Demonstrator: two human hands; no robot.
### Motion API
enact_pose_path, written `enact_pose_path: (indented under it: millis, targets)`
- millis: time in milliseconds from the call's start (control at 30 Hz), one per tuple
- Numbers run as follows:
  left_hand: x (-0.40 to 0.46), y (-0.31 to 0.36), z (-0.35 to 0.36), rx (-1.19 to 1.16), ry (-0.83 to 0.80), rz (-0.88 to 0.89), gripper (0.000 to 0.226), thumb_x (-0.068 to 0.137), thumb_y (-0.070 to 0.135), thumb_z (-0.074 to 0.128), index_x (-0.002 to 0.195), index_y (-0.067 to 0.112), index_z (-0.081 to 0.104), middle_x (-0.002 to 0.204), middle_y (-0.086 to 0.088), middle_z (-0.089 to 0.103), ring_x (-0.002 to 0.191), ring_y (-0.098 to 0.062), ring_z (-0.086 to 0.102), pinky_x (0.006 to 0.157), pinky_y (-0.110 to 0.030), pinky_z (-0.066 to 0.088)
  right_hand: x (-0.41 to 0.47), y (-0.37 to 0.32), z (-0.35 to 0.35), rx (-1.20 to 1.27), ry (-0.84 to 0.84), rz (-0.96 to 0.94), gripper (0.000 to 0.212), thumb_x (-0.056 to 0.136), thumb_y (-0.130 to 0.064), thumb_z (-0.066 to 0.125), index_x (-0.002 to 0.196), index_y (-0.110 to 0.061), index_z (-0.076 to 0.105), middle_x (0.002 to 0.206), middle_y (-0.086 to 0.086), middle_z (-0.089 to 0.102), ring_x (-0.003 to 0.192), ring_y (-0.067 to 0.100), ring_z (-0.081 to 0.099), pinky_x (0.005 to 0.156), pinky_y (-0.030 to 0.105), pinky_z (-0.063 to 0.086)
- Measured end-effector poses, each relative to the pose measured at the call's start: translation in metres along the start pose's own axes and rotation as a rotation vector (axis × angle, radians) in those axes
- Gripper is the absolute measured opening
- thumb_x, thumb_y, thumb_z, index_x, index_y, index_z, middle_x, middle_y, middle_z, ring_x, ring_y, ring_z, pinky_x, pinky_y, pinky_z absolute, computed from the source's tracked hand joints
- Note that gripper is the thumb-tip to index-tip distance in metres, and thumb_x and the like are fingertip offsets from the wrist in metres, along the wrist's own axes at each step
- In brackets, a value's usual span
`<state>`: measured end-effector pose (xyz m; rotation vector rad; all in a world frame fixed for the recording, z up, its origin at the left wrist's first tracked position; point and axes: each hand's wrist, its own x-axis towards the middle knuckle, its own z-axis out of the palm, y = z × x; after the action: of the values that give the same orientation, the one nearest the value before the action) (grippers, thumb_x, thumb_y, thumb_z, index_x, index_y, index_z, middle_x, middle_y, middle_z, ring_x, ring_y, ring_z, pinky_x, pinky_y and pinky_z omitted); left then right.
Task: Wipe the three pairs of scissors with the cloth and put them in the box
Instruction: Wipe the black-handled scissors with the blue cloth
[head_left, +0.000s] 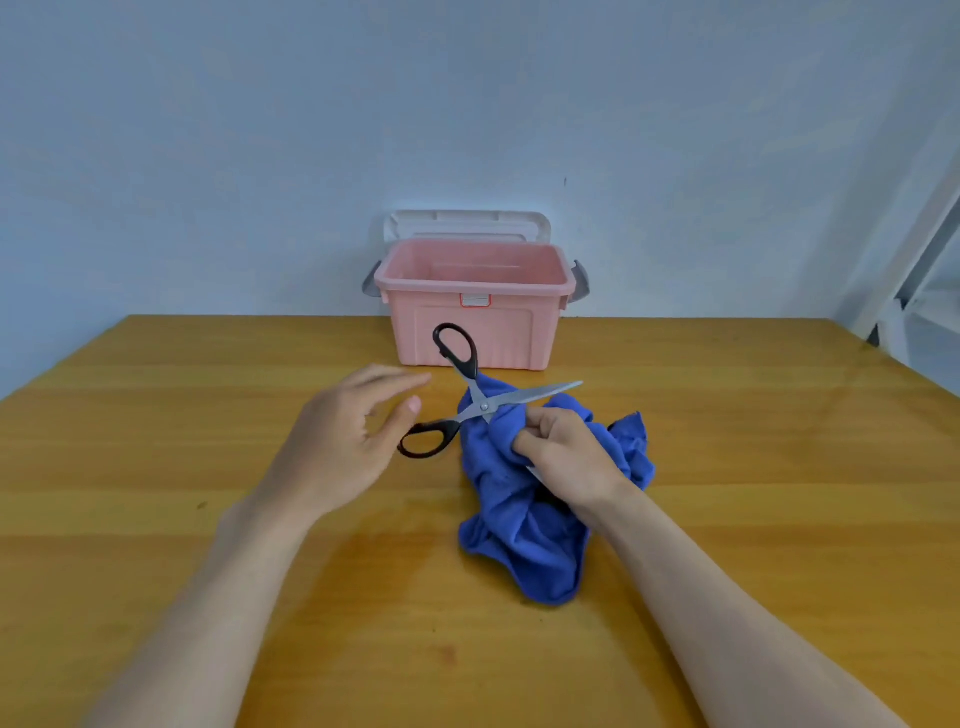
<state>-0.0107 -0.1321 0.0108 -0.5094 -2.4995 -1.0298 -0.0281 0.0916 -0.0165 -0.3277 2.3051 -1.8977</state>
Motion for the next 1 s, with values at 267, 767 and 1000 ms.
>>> enact_pose_path:
  millis: [267,767,1000]
  targets:
    - [-0.006,0.009,0.031,-0.032,-0.326,-0.216,0.042,0.104,0.039,0.030,0.076,0.015,0.049,0.066,0.002,0.062,0.045,-0.004,0.048,0.054,-0.028,0.040,0.003,0.006,0.017,0.120,-0.034,0.018,0.028,0.087,-0.010,0.049,0.108,0.002,0.063,0.091,0.041,0.054,0.087,0.027,0.051,0.080,0.044,0.043]
    - [-0.010,0.018,0.042,-0.160,-0.204,-0.122,0.039,0.102,0.035,0.043,0.065,0.024,0.049,0.053,0.007,0.053,0.046,-0.005,0.045,0.051,-0.017,0.033,0.001,0.000,0.011,0.254,0.071,0.007,0.027,0.093,0.006,0.053,0.112,-0.007,0.067,0.103,0.010,0.075,0.102,0.027,0.070,0.092,0.040,0.055]
    - [-0.011,0.022,0.044,-0.229,-0.299,-0.109,0.034,0.104,0.032,0.038,0.078,0.012,0.048,0.056,0.005,0.049,0.046,-0.005,0.041,0.051,-0.017,0.032,-0.002,-0.006,0.017,0.295,0.174,-0.051,0.015,0.091,0.003,0.058,0.082,-0.006,0.067,0.072,0.006,0.072,0.069,0.018,0.070,0.068,0.033,0.056]
